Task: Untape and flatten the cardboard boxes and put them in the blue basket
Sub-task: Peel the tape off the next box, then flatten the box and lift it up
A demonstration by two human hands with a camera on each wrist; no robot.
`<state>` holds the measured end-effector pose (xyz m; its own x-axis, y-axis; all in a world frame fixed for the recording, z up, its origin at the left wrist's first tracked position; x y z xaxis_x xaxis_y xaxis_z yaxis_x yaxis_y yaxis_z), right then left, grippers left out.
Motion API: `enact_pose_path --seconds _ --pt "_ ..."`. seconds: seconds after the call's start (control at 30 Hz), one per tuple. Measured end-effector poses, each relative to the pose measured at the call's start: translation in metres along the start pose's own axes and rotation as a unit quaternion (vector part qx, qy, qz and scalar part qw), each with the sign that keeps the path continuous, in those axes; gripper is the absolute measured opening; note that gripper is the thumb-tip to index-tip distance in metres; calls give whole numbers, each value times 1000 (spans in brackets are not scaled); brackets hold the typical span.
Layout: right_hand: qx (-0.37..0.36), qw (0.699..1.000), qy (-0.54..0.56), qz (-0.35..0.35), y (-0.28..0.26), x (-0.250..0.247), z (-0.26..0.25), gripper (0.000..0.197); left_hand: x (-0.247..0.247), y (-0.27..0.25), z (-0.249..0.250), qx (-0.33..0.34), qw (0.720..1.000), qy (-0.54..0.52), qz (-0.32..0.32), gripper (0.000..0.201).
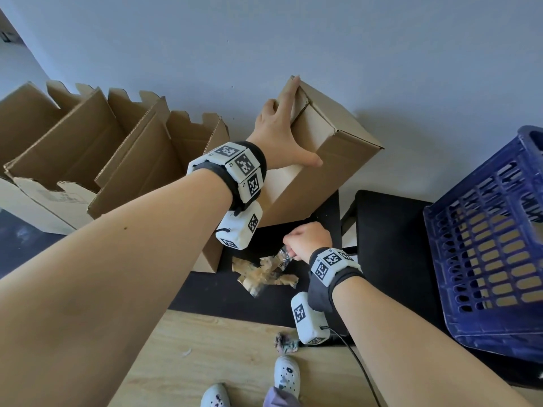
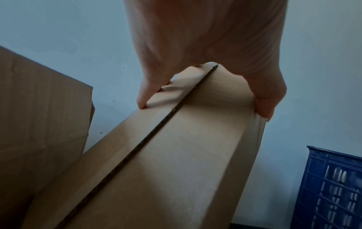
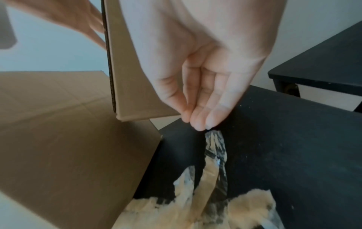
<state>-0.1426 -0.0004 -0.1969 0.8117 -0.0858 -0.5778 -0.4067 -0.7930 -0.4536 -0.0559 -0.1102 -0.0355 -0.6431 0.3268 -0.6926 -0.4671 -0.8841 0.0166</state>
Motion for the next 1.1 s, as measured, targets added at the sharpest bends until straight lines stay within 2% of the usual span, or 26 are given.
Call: enact_pose_path --seconds 0.17,0.3,0.37,0.47,0.6,0.67,0.87,0.93,0.97,1.03,1.1 --pt "5 989 84 122 -1 -51 -12 20 -4 -1 0 -12 1000 -9 9 132" --pt "-33 972 145 184 -8 -96 -35 7 -8 -1 6 -44 999 -1 21 130" --pt "-56 963 192 180 -12 -111 -49 18 -9 0 10 -59 998 6 18 130" --pt "-53 955 264 127 -18 -124 -65 37 -10 -1 15 -69 997 20 7 132" --pt "-49 955 283 77 -26 -134 -70 55 -11 -4 20 -63 997 38 -5 125" --pt "-51 954 285 72 -31 -140 -72 50 -12 -2 21 -53 997 46 -15 117" --pt "-66 958 262 92 -42 -167 -76 17 -16 -3 33 -18 997 69 -36 92" --pt "-77 959 251 103 -45 -174 -79 14 -16 -3 36 -19 997 68 -36 84" --pt "-81 960 246 103 -46 -175 -82 25 -17 -2 38 -25 998 54 -36 81" --pt "-80 964 229 112 -47 -175 -89 73 -24 0 42 -41 998 27 -29 69" --pt "-84 965 211 134 -47 -175 -95 106 -32 3 50 -37 999 0 -13 35"
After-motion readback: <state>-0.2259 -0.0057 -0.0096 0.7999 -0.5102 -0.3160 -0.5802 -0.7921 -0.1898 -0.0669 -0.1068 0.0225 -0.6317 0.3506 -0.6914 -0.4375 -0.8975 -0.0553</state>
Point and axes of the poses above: each hand's wrist, its own y-axis towards the middle knuckle, its own x-axis out of the palm, z = x × y, the point moved 5 cm from there along y, towards the middle knuckle, and after that the axes turned 3 degrees about y, right-handed, at the moved point
